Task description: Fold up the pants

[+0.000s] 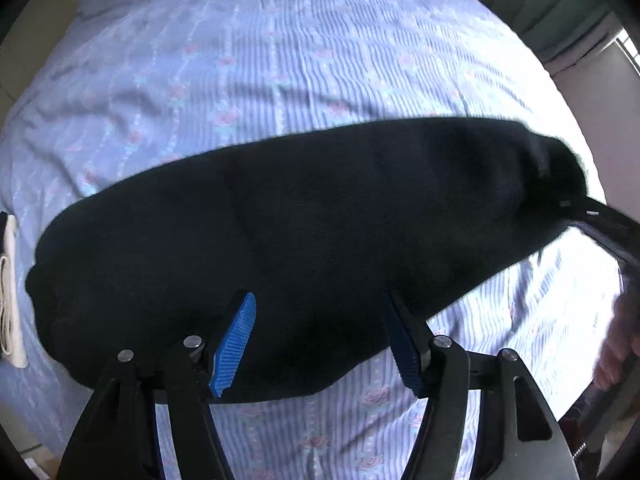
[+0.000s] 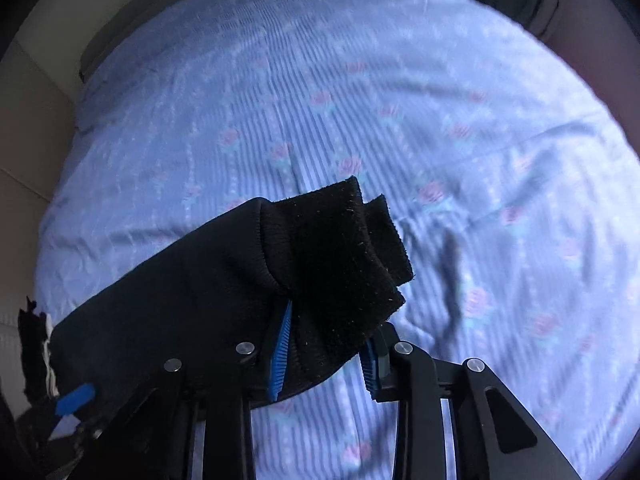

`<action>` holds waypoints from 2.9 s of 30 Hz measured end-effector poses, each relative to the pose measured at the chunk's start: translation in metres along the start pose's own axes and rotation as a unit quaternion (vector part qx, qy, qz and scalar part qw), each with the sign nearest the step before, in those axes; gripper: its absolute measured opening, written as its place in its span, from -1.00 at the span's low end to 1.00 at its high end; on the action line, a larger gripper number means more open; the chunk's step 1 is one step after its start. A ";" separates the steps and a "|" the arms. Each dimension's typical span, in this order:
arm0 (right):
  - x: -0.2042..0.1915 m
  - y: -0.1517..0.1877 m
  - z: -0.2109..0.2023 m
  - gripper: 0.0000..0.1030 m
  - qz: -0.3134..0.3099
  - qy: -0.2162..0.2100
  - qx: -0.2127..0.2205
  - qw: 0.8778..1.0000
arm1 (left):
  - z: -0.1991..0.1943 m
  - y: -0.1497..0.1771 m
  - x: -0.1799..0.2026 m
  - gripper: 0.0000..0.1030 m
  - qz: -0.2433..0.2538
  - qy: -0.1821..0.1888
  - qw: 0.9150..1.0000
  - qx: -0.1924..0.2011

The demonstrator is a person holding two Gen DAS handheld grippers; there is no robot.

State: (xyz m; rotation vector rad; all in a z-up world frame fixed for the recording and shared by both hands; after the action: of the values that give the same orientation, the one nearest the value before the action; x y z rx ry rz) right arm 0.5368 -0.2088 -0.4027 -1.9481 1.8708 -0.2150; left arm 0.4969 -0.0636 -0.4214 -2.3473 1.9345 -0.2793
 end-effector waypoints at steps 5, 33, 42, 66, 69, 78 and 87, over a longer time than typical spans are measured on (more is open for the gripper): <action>-0.005 0.002 -0.035 -0.45 0.001 -0.004 0.022 1.000 | 0.031 0.011 0.000 0.25 -0.002 -0.002 0.999 -0.045; -0.321 0.001 -0.106 -0.52 -0.378 0.059 0.086 0.920 | -0.153 0.012 -0.284 0.30 -0.203 -0.028 0.973 0.110; -0.423 0.074 -0.009 -0.61 -0.467 0.017 -0.018 0.884 | -0.145 0.056 -0.354 0.30 -0.243 -0.053 0.964 0.091; -0.254 0.058 -0.101 0.36 -0.232 0.015 0.016 0.972 | -0.128 0.020 -0.244 0.68 -0.207 0.069 0.973 0.074; -0.209 0.047 -0.085 0.36 -0.168 0.019 0.007 0.986 | -0.102 0.005 -0.215 0.68 -0.223 0.092 0.969 0.047; -0.171 0.062 -0.023 0.36 -0.065 -0.044 -0.057 0.995 | -0.040 -0.008 -0.196 0.71 -0.319 0.119 0.940 -0.014; -0.184 0.076 0.006 0.35 -0.067 -0.098 -0.089 0.989 | -0.016 -0.021 -0.198 0.55 -0.357 0.123 0.926 -0.014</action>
State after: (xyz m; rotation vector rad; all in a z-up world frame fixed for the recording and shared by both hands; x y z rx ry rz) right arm 0.4548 -0.0273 -0.4055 -2.1302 1.6839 0.1068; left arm 0.4778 0.1348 -0.4190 -3.0693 1.0566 -0.6135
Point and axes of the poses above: each gripper's, at about its wrist camera, not at the fingertips, and z roughly the way its jaws point, x to its right, y to its underside, the point moved 9 cm from there along z, roughly the way its jaws point, and after that the axes turned 12 degrees about -z, right-handed, at the moved point
